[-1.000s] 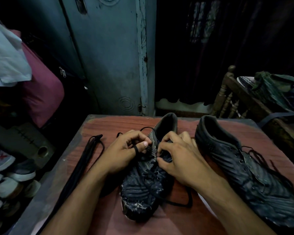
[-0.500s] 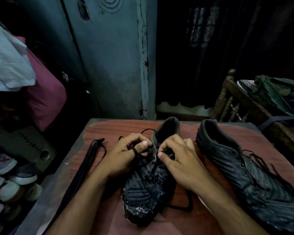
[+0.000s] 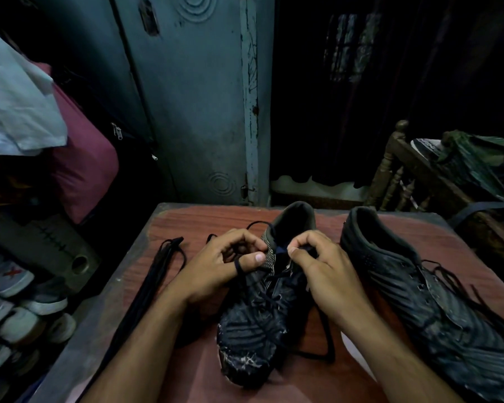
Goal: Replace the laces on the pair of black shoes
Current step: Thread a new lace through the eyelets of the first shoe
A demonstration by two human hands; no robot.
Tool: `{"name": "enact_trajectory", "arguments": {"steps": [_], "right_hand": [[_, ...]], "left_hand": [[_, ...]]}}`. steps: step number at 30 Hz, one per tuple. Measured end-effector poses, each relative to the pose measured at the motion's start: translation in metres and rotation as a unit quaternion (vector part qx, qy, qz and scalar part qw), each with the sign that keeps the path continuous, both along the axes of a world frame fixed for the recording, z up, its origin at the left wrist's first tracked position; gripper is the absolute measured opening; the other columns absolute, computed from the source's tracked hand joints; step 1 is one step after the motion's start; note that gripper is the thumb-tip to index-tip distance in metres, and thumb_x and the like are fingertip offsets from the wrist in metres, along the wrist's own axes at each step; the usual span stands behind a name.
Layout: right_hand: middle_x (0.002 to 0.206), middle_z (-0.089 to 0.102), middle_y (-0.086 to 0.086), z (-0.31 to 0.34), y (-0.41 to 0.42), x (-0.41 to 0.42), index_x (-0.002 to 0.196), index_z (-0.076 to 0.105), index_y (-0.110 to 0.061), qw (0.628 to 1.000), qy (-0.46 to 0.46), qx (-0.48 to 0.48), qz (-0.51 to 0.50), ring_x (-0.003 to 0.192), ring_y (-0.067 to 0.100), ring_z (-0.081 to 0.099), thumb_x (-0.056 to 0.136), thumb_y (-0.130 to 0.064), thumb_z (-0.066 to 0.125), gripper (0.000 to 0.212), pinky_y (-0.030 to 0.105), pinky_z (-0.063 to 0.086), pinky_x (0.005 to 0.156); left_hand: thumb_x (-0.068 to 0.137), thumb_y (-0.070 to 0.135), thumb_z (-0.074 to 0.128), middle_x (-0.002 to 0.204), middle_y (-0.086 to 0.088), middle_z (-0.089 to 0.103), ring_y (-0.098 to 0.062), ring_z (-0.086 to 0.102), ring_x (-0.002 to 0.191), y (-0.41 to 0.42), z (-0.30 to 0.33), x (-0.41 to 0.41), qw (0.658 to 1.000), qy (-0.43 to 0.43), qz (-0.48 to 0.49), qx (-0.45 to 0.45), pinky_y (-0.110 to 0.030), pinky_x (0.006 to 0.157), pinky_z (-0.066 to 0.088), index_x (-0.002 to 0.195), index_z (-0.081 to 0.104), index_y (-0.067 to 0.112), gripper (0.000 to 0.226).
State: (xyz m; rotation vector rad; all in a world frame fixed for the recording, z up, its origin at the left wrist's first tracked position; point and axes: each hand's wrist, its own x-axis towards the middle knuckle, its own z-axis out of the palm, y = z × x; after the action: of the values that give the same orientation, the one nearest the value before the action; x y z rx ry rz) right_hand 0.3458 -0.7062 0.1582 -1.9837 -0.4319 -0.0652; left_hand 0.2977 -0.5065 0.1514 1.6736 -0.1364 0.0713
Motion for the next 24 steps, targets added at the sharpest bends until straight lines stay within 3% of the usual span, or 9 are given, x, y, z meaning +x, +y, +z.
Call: {"name": "enact_trajectory", "arguments": {"steps": [4,6,9,11,14,18,20,22,24], "right_hand": [[0.087,0.068,-0.011,0.005,-0.002,0.001,0.081,0.064,-0.033,0.999,0.036,0.035,-0.008,0.088,0.015,0.063,0.095,-0.026,0.066,0.016,0.045,0.052,0.084],[0.087,0.065,-0.015,0.004,-0.002,-0.002,0.083,0.063,-0.034,1.0,0.007,-0.022,-0.012,0.094,0.016,0.058,0.097,-0.03,0.063,0.014,0.043,0.047,0.088],[0.098,0.062,-0.02,0.005,-0.002,-0.01,0.092,0.061,-0.034,0.95,-0.247,-0.179,-0.059,0.104,0.015,0.046,0.097,-0.034,0.057,0.007,0.035,0.029,0.088],[0.099,0.062,-0.018,0.006,-0.003,-0.009,0.096,0.063,-0.029,0.93,-0.32,-0.175,-0.035,0.103,0.015,0.047,0.094,-0.032,0.058,0.006,0.035,0.033,0.088],[0.096,0.063,-0.013,0.006,-0.007,-0.003,0.098,0.065,-0.022,0.965,-0.252,-0.067,0.007,0.095,0.01,0.057,0.099,-0.02,0.061,0.004,0.03,0.045,0.083],[0.091,0.071,-0.007,0.009,-0.01,0.003,0.096,0.062,-0.024,0.989,-0.109,0.093,-0.04,0.085,0.009,0.07,0.102,-0.017,0.057,0.01,0.033,0.056,0.073],[0.095,0.074,0.006,0.015,-0.01,0.006,0.096,0.057,-0.017,0.97,-0.004,0.236,-0.05,0.084,0.022,0.075,0.105,-0.01,0.051,0.013,0.037,0.058,0.067],[0.098,0.074,0.018,0.022,-0.012,0.009,0.099,0.051,-0.013,0.927,0.094,0.361,-0.042,0.084,0.033,0.075,0.107,-0.009,0.044,0.012,0.038,0.06,0.065],[0.086,0.072,0.019,0.027,-0.016,0.01,0.099,0.048,-0.015,0.886,0.15,0.437,-0.027,0.077,0.034,0.074,0.109,-0.011,0.039,0.014,0.04,0.06,0.066]], "left_hand": [[0.079,0.041,0.077,0.12,-0.014,0.064,-0.023,0.064,0.113,0.003,0.004,-0.001,0.999,-0.004,-0.014,0.034,-0.034,0.098,0.05,0.111,0.071,0.022,0.038],[0.079,0.044,0.078,0.122,-0.012,0.062,-0.025,0.062,0.118,0.003,0.004,0.0,0.998,-0.009,-0.019,0.061,-0.036,0.103,0.049,0.112,0.07,0.028,0.037],[0.078,0.043,0.08,0.124,-0.01,0.06,-0.022,0.062,0.119,0.003,0.002,0.001,0.997,-0.011,-0.027,0.072,-0.035,0.107,0.049,0.113,0.07,0.028,0.04],[0.077,0.039,0.082,0.124,-0.01,0.059,-0.02,0.063,0.119,0.002,0.003,0.001,0.997,-0.014,-0.028,0.072,-0.034,0.108,0.049,0.114,0.069,0.025,0.041],[0.079,0.039,0.081,0.123,-0.006,0.058,-0.018,0.062,0.121,0.003,0.003,0.001,0.994,-0.021,-0.031,0.101,-0.038,0.11,0.048,0.113,0.069,0.029,0.037],[0.083,0.049,0.072,0.121,0.003,0.059,-0.013,0.06,0.12,0.002,0.003,0.001,0.989,-0.029,-0.017,0.141,-0.036,0.107,0.046,0.115,0.068,0.032,0.036],[0.085,0.052,0.067,0.118,0.003,0.06,-0.011,0.06,0.116,0.001,0.003,0.0,0.989,-0.031,-0.011,0.142,-0.029,0.101,0.045,0.113,0.069,0.033,0.034],[0.087,0.056,0.06,0.114,0.006,0.06,-0.009,0.059,0.112,0.0,0.004,-0.001,0.988,-0.035,-0.001,0.148,-0.026,0.097,0.043,0.11,0.069,0.036,0.032],[0.089,0.059,0.054,0.111,0.009,0.061,-0.008,0.059,0.111,0.0,0.003,0.001,0.984,-0.046,0.005,0.171,-0.027,0.096,0.042,0.108,0.069,0.038,0.032]]}}
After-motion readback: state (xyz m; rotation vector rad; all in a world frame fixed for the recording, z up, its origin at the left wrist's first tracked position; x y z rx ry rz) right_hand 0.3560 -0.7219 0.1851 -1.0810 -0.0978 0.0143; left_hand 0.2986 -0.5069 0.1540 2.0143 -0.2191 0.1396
